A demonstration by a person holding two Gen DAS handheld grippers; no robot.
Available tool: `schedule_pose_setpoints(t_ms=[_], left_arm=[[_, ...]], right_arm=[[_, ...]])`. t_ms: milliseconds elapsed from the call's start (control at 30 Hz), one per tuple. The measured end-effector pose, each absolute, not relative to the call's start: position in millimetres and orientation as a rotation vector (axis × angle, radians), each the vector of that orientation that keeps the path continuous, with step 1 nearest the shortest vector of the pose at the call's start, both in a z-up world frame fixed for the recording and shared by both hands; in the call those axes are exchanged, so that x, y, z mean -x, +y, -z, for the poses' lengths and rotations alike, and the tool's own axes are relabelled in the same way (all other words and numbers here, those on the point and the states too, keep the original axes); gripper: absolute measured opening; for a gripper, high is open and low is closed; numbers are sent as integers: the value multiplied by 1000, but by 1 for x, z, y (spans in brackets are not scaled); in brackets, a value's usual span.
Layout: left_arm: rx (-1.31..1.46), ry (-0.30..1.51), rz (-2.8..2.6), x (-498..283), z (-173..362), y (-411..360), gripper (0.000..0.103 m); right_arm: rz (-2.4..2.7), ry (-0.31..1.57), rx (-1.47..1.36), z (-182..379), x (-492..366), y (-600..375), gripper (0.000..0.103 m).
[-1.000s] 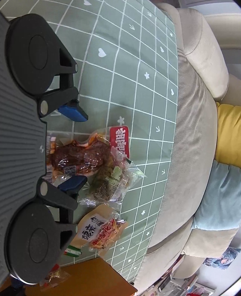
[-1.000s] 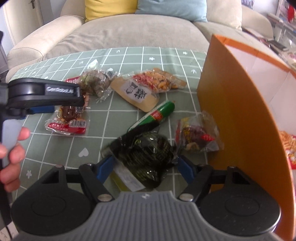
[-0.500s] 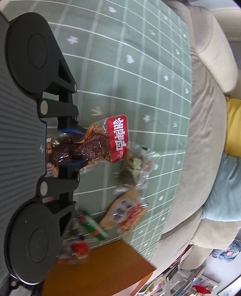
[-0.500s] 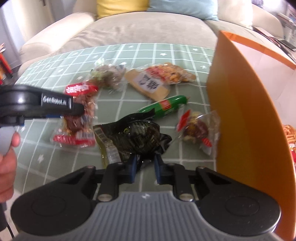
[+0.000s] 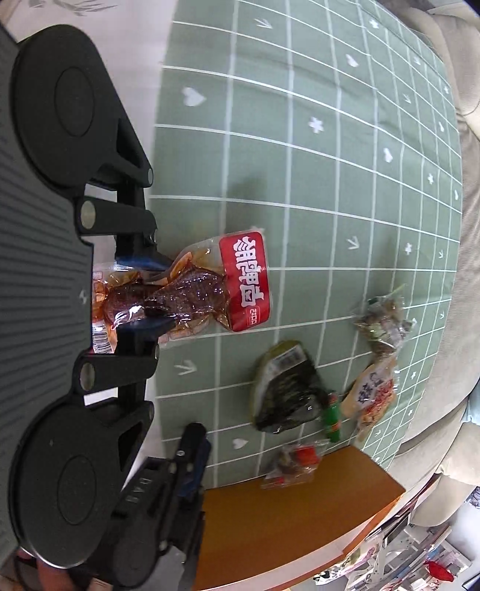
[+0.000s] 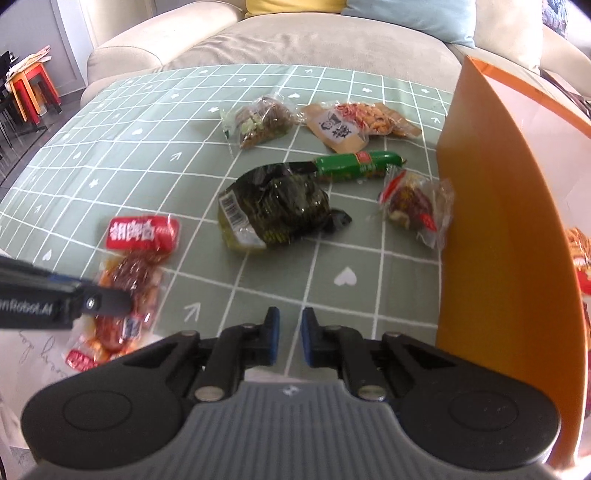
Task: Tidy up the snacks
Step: 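Grasp the red-labelled meat pack with the left tool while the right tool grasps the dark seaweed bag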
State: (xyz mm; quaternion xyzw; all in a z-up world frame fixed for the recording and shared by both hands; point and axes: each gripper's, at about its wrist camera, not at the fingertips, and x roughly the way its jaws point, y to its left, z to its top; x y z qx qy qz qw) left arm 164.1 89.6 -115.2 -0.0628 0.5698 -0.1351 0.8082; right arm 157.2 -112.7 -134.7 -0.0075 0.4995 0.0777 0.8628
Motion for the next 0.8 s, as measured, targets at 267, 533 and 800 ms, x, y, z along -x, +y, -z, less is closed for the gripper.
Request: schedule_pose_setpoints(t_ms=[267,533,800], left_arm=[[130,1152,315,-154,115,89,70],[33,1124,233,-161,116,72,58],[33,1083,214,-170,113,69,44]], right_arm=[[-161,986,-12,122,-148,-119,32],[-159,936,-44,116,-160,-123,42],[-157,889,-9,115,-185,-119,54]])
